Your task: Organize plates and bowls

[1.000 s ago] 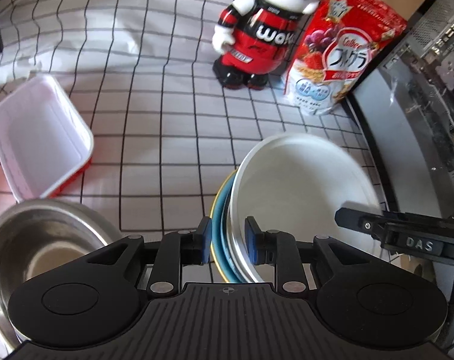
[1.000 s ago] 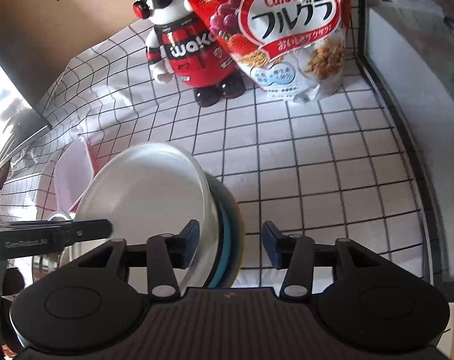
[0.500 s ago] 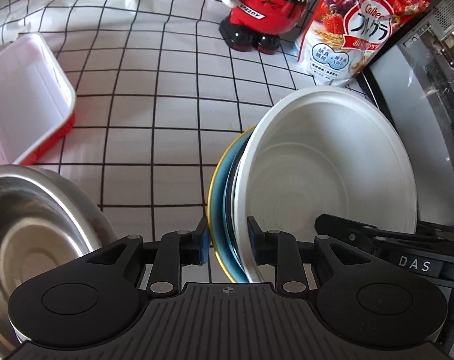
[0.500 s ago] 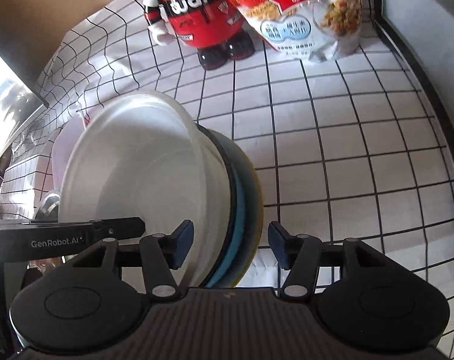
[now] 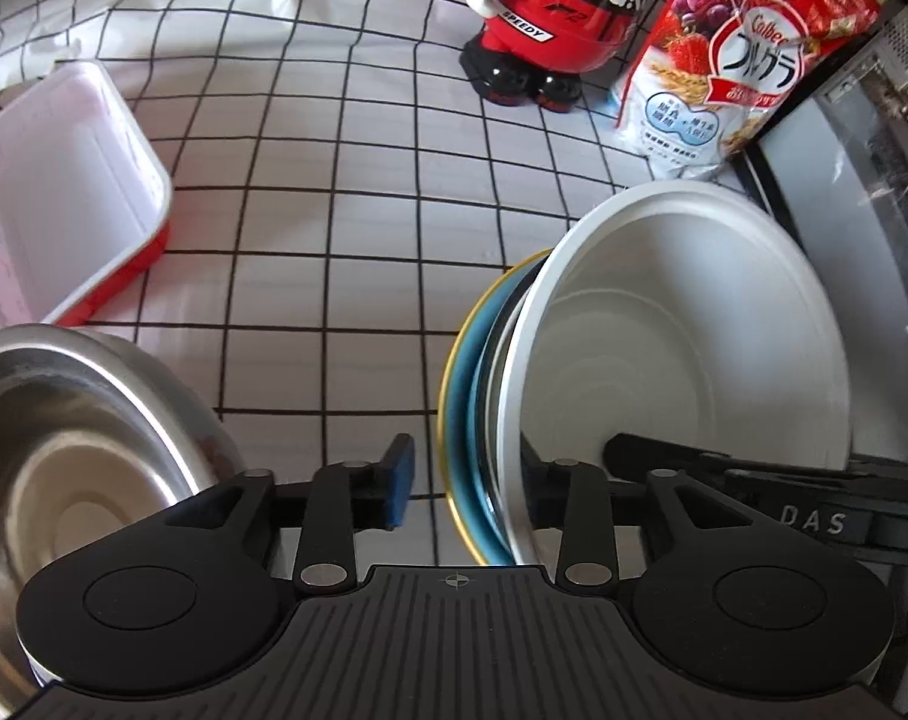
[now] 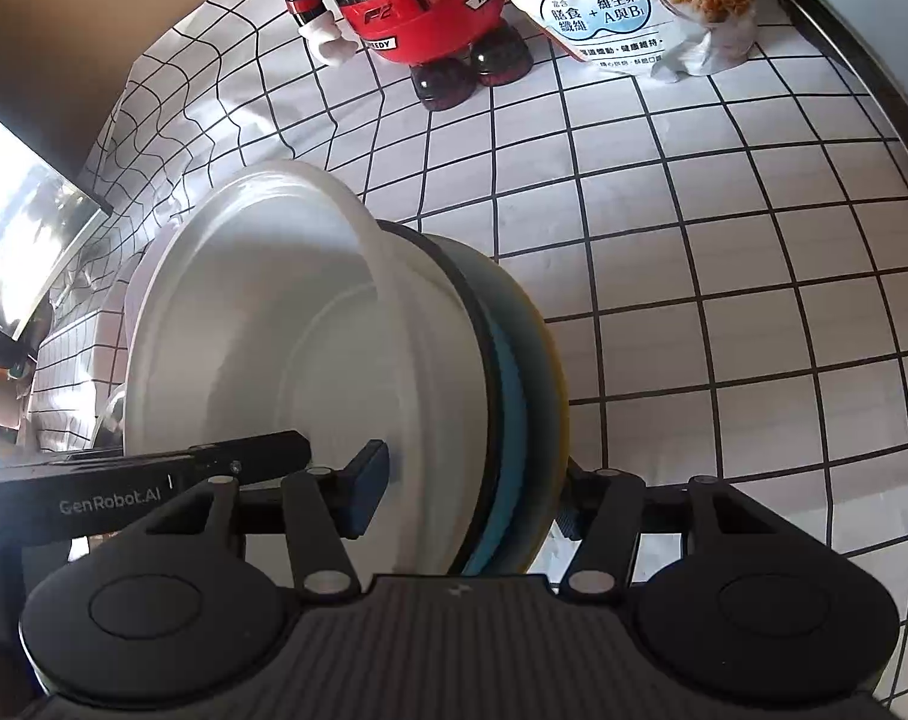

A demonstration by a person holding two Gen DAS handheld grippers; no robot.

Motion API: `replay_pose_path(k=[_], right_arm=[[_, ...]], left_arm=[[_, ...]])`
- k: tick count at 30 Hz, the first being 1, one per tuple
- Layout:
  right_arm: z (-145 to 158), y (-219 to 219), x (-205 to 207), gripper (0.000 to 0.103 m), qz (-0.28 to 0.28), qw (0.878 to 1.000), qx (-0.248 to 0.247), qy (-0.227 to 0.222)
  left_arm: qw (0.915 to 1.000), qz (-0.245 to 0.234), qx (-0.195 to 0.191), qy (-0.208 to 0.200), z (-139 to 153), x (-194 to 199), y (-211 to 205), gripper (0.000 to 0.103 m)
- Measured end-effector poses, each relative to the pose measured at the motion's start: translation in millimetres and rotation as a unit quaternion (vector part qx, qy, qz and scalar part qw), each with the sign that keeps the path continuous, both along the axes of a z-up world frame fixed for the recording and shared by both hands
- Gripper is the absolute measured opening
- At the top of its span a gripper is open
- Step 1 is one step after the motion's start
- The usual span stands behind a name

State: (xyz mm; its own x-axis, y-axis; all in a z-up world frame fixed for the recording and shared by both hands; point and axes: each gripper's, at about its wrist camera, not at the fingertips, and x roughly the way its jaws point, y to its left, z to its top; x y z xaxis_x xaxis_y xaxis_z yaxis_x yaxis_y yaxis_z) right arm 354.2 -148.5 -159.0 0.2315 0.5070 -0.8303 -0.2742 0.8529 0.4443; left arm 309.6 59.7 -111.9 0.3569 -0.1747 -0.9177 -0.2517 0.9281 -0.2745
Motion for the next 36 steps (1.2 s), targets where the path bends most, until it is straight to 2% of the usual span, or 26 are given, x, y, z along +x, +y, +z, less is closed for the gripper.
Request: replay_pose_path(k=[14, 18, 19, 23, 32, 36], right_arm=[[-2.9, -0.8, -3.7, 0.057, 0.004, 1.000, 0.007, 0.011], [-2.6, 0.3, -5.2, 0.058, 0.007, 1.000, 0.004, 0.010], [-2.6, 0.6, -5.2, 0.058, 0.007, 1.000, 0.003, 0.010], [-3.5, 1.1, -6.2, 0.058, 0.013, 1.000, 0.004, 0.013], [-4.1, 0.2, -7.6, 0.059, 0.014, 1.000, 0.013, 0.014], [-3.7, 1.3, -7.9, 0.059, 0.017, 1.000, 0.011, 0.014]], left_arm=[[0.9994, 0.019, -0.030, 0.003, -1.9, -1.9, 5.1, 0.038], [0.9982, 0.014, -0.056, 0.015, -5.4, -4.3, 2.8, 0.037], [0.9985, 0.011, -0.052, 0.015, -5.5, -5.6, 0.6, 0.040], [0.9997, 0.011, -0.022, 0.003, -2.0, -8.4, -5.1, 0.040], [0.9983, 0.032, -0.048, 0.004, -4.1, -4.5, 7.7, 0.040], [0.9974, 0.027, -0.066, 0.006, -4.5, -1.7, 5.5, 0.035]])
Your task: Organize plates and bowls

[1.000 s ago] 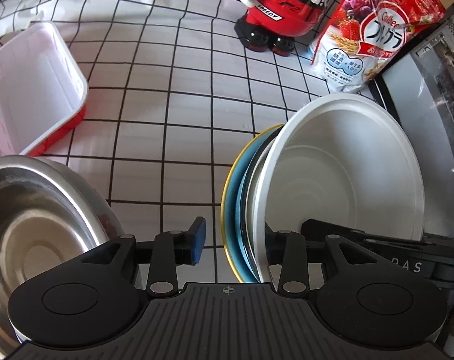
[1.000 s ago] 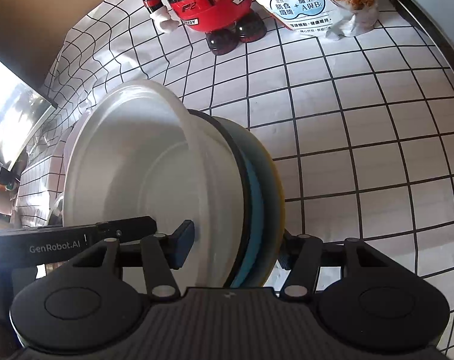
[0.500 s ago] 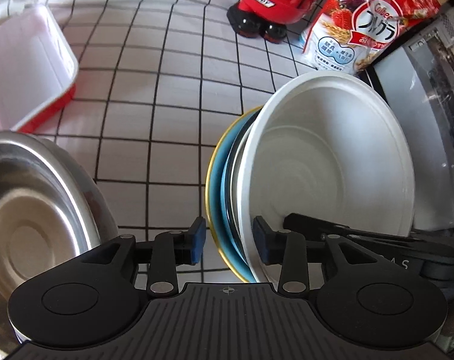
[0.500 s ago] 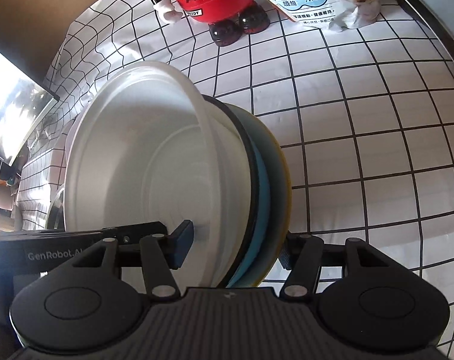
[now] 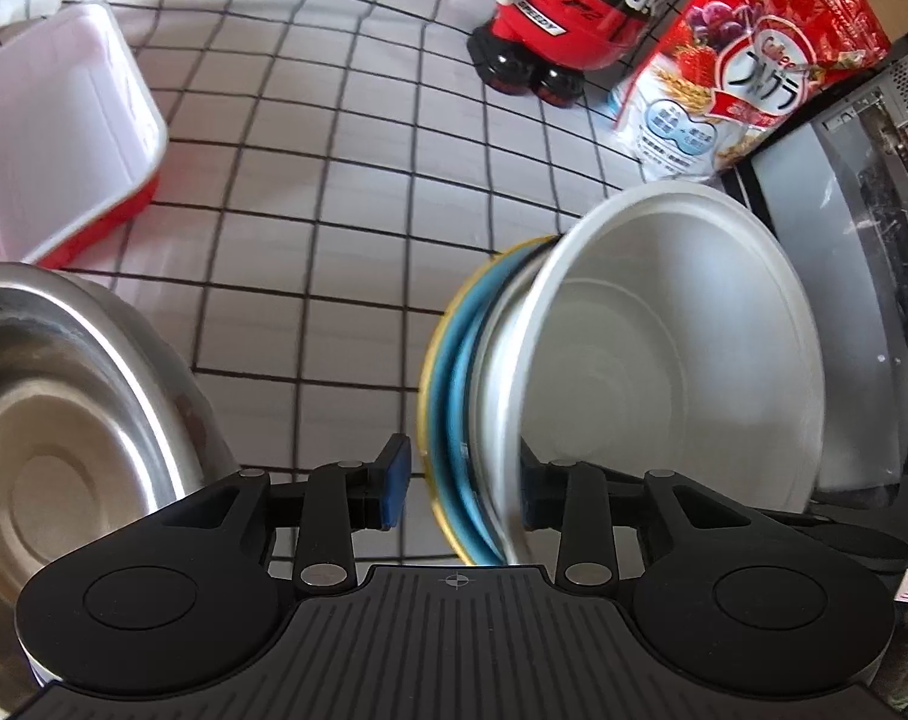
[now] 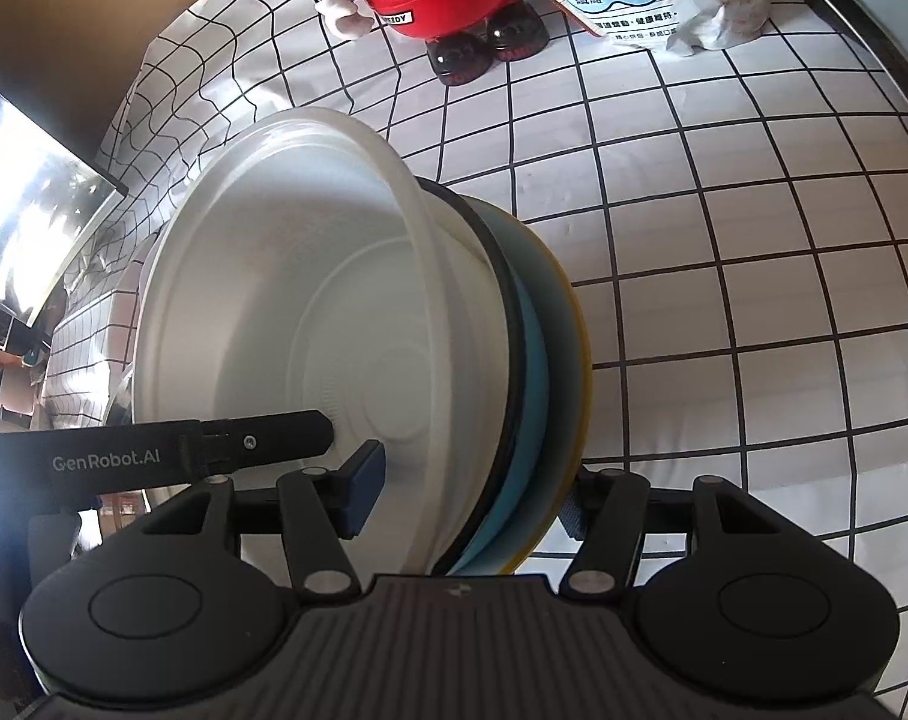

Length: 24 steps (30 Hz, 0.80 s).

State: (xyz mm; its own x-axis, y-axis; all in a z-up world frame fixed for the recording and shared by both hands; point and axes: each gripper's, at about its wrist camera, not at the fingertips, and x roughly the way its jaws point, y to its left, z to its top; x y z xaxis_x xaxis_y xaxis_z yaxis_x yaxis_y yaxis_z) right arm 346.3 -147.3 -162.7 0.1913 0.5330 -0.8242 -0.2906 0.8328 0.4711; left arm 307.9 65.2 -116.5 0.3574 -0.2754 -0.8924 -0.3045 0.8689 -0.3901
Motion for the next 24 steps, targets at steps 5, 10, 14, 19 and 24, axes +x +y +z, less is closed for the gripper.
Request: replay_pose_path(k=[5, 10, 14, 19, 24], right_arm=[[-0.6, -0.3, -0.6, 0.059, 0.006, 1.000, 0.002, -0.001], [-1.4, 0.7, -3.7, 0.059, 0.013, 1.000, 0.003, 0.001], [-1.6, 2.0, -8.7, 0.059, 0.020, 1.000, 0.003, 0.009], [-2.8, 1.1, -20.1, 0.059, 0.037, 0.999, 0.008, 0.027], [-2.8, 1.3, -26.4, 0.059, 0.050, 0.998, 0.007, 0.030]], left_arm=[[0.9999, 0.001, -0.008, 0.009, -1.5, 1.2, -6.5, 0.037], [1.0000, 0.003, 0.001, 0.009, 1.1, -2.8, -8.2, 0.037], [0.9999, 0.006, 0.000, 0.012, 1.3, -9.5, -5.9, 0.037], [0.9997, 0.005, -0.001, 0.023, 1.4, -25.3, -4.5, 0.037], [0.9995, 0.007, -0.012, 0.028, 1.6, -38.7, -3.3, 0.037]])
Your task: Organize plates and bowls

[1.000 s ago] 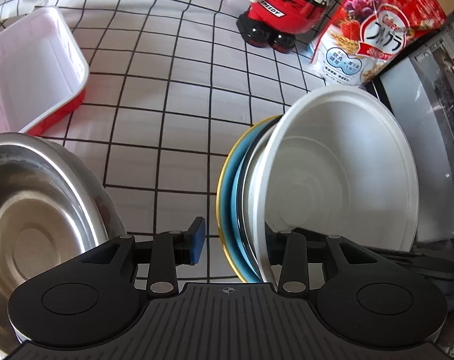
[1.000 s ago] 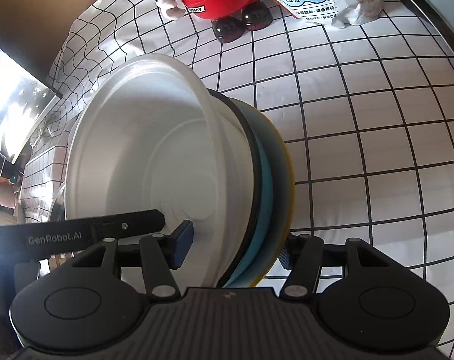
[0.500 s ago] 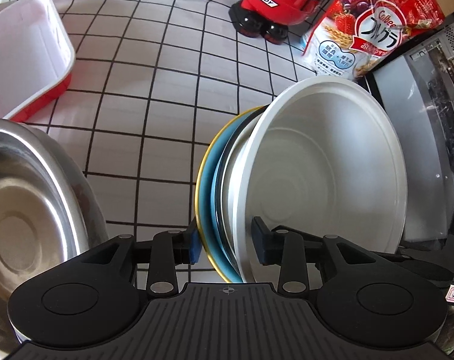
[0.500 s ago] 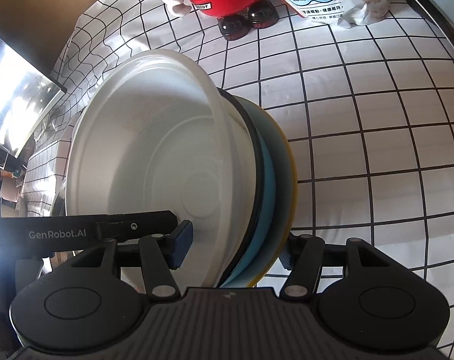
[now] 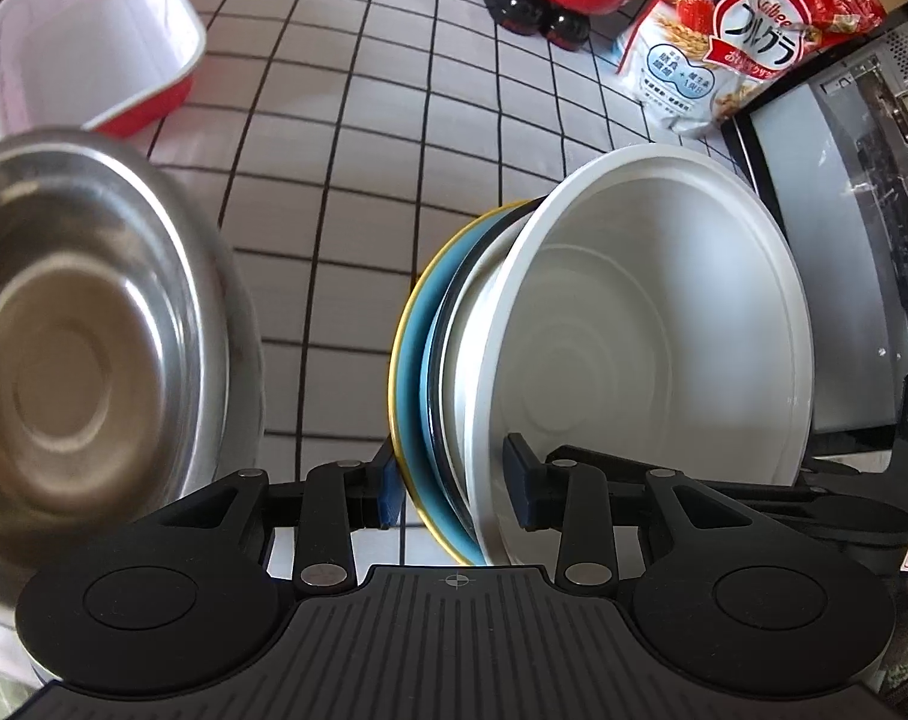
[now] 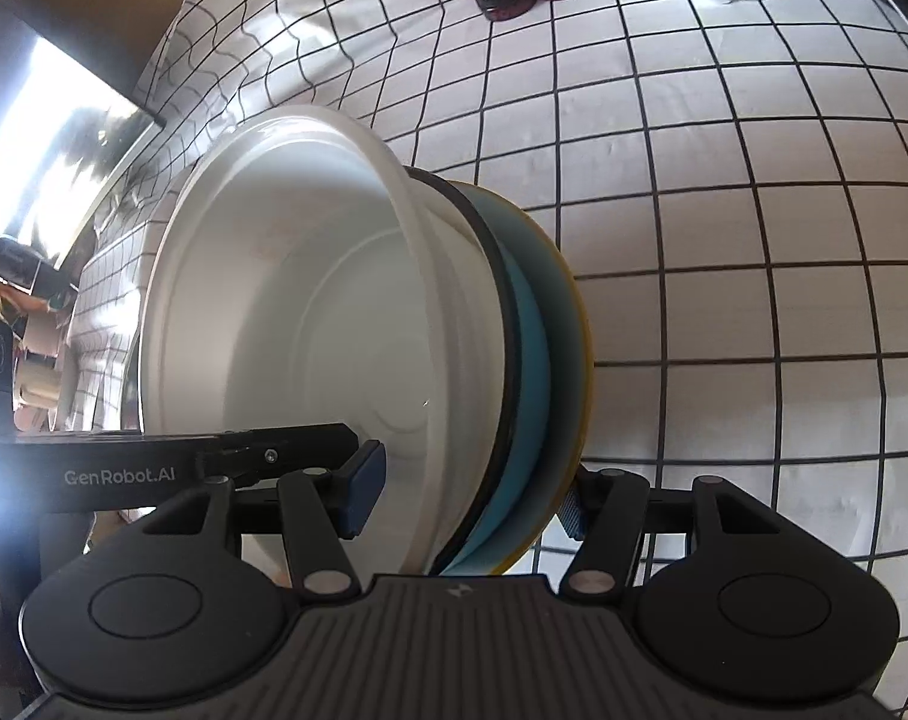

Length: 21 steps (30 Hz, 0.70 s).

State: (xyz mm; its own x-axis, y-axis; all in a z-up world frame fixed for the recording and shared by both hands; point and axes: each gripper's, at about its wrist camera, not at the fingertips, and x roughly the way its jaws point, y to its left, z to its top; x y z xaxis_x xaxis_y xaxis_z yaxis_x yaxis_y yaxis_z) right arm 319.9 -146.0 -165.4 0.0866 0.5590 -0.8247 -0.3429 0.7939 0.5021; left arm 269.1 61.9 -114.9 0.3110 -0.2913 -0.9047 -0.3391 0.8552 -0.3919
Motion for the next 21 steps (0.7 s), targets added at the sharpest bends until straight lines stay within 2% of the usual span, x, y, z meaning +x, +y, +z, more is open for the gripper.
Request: replay_pose_path(k=[5, 8, 11, 16, 21], right_arm=[[1.1, 1.9, -0.5, 0.059, 0.001, 1.000, -0.002, -0.001], [2.7, -1.1, -0.2, 0.059, -0.003, 1.000, 0.000, -0.005], [11.6, -5.2, -1.6, 0.059, -0.009, 0.999, -0.009, -0.031], [37.7, -13.2, -4.9, 0.058, -0.016, 0.995, -0.023, -0.100], [49.9, -20.8, -1.1, 0.058, -0.030, 0.992, -0.020, -0.120]], left_arm=[[0.9998, 0.013, -0.014, -0.004, 0.2, -3.4, 5.6, 0.033], [0.9999, 0.009, -0.005, -0.009, 4.7, -6.7, 7.2, 0.030], [0.9998, 0.010, 0.003, -0.017, 13.6, -9.7, 9.5, 0.031], [0.9991, 0.008, 0.020, -0.036, 27.8, -16.2, 9.2, 0.033], [0.9979, 0.012, 0.021, -0.060, 42.7, -26.0, 13.1, 0.032]])
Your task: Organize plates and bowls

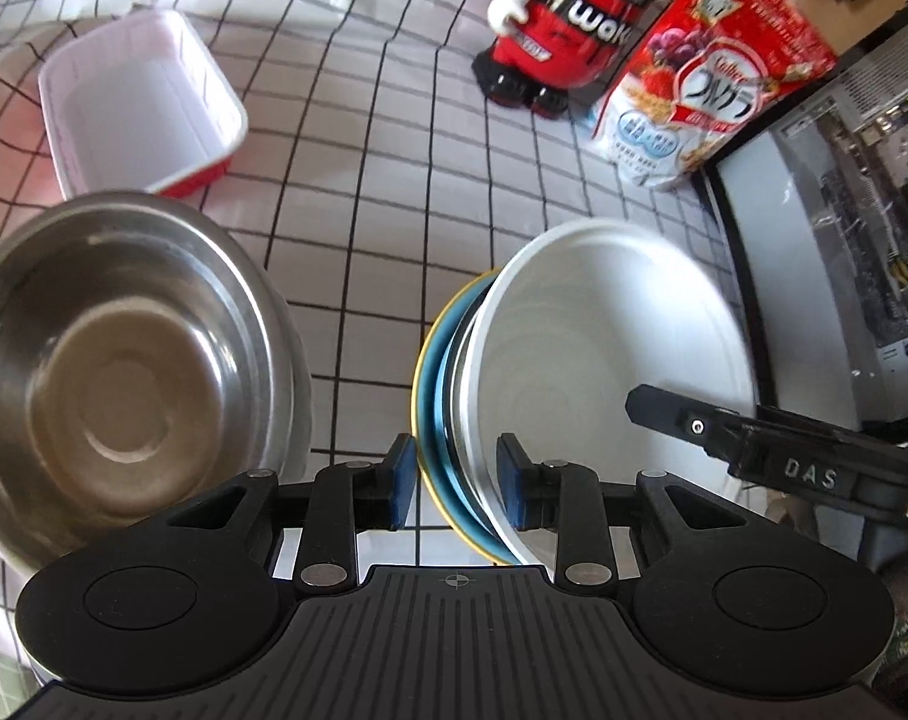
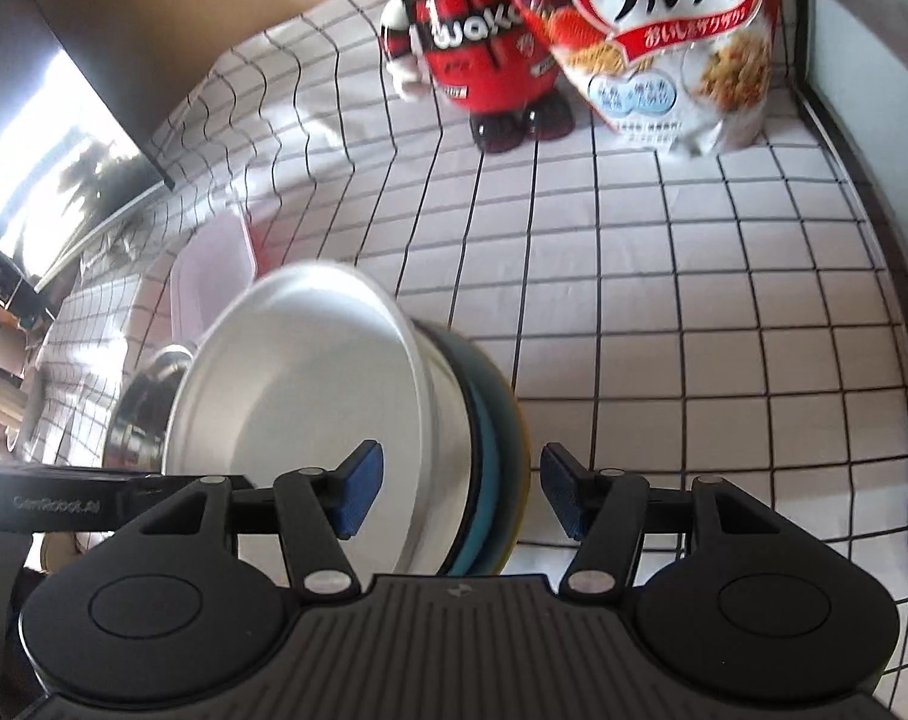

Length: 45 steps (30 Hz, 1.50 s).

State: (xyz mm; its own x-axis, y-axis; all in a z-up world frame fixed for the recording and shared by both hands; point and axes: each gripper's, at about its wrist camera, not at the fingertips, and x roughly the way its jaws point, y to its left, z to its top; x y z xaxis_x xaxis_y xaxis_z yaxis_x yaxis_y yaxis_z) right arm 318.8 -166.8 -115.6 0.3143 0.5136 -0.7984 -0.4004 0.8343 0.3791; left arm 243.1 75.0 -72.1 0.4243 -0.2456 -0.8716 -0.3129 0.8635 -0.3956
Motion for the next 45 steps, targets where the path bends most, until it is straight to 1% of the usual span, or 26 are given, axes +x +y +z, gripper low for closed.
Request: replay_pose_path(k=[4, 7, 12, 13, 14, 16, 18, 20, 22, 28, 33, 34, 42, 45], right_arm=[[0.0, 3.5, 0.1, 0.058, -0.005, 1.000, -0.005, 0.000], [-0.1, 7.9, -0.3, 0.059, -0.005, 1.000, -0.008, -0.001], [10.7, 12.0, -5.2, 0.058, -0.009, 0.999, -0.014, -0.034], [11.9, 12.7, -6.3, 0.059, -0.008, 0.999, -0.012, -0.037], [12.1, 13.4, -7.3, 0.059, -0.006, 0.999, -0.010, -0.037], [10.1, 14.9, -9.1, 0.059, -0.004, 0.999, -0.006, -0.034], [6.8, 16.8, -11.2, 0.060, -0.004, 0.999, -0.009, -0.035], [5.6, 19.1, -14.3, 0.061, -0.005, 0.999, -0.020, -0.047], [3.6, 19.6, -16.0, 0.061, -0.003, 0.998, -0.025, -0.051], [-2.5, 15.7, -12.7, 0.061, -0.011, 0.998, -0.028, -0.049], [-9.0, 13.8, -7.1, 0.062, -0.016, 0.998, -0.031, -0.045], [-9.9, 13.7, -6.4, 0.062, -0.015, 0.999, -0.029, -0.044], [-16.8, 17.6, -7.3, 0.063, 0.000, 0.999, -0.015, -0.052], [-18.9, 19.7, -5.9, 0.063, 0.003, 0.999, -0.009, -0.050]], left_arm=[[0.9997, 0.012, -0.005, -0.018, 10.0, -6.1, 8.7, 0.032], [0.9991, 0.020, -0.016, -0.034, 15.5, -8.4, 16.5, 0.032], [0.9954, 0.033, -0.017, -0.089, 26.9, -12.6, 22.9, 0.031], [0.9937, 0.033, -0.023, -0.104, 27.6, -14.4, 22.9, 0.028], [0.9920, 0.033, -0.026, -0.119, 28.4, -15.9, 22.2, 0.021], [0.9879, 0.031, -0.021, -0.151, 29.6, -20.5, 18.4, 0.017], [0.9853, 0.022, -0.003, -0.170, 31.3, -23.3, 10.6, 0.017], [0.9848, 0.011, 0.010, -0.173, 31.0, -22.9, 3.9, 0.016], [0.9850, 0.005, 0.014, -0.172, 29.5, -21.9, -0.4, 0.015], [0.9869, -0.001, 0.027, -0.159, 24.7, -16.7, -5.1, 0.014], [0.9876, -0.001, 0.028, -0.154, 20.4, -16.7, -3.3, 0.013], [0.9877, -0.003, 0.033, -0.153, 20.2, -15.8, -3.6, 0.011], [0.9875, -0.026, 0.047, -0.148, 20.1, -10.8, -9.4, 0.011], [0.9877, -0.035, 0.063, -0.139, 17.0, -7.6, -16.1, 0.011]])
